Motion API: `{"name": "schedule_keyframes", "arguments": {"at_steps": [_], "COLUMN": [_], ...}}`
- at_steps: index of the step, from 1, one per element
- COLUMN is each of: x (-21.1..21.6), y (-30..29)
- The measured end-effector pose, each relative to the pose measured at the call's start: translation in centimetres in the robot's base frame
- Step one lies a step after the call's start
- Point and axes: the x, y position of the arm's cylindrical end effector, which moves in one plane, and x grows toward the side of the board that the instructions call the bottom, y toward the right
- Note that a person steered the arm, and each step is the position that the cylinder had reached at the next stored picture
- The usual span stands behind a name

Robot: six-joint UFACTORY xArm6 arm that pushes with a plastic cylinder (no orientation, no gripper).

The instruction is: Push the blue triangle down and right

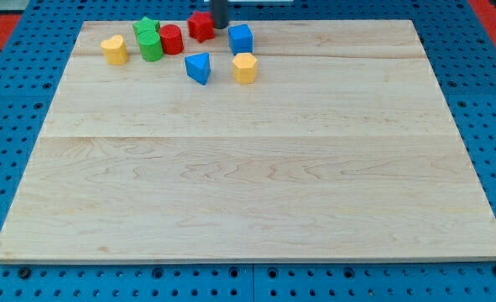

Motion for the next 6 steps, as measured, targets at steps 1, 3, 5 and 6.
{"name": "schedule_keyframes", "arguments": {"at_steps": [1,3,5,6], "x": [1.4,3.6,10.0,12.1], "y": [-2.3,-2.5,-1.2,1.8]}}
